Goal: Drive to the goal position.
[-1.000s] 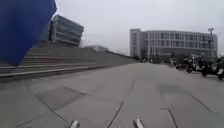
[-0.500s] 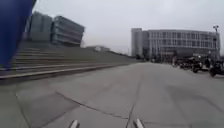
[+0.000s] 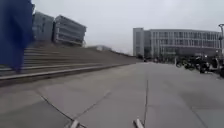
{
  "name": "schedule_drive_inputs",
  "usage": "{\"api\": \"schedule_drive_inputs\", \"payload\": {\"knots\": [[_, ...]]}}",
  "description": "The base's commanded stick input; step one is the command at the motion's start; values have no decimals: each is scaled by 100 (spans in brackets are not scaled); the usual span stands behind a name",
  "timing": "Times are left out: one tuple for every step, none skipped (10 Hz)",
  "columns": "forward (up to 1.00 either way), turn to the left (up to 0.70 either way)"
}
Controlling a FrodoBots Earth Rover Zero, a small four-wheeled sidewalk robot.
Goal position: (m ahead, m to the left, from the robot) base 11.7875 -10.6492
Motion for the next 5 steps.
{"api": "schedule_drive_inputs", "payload": {"knots": [[85,0],[85,-4],[85,-16],[85,-33],[85,-34]]}}
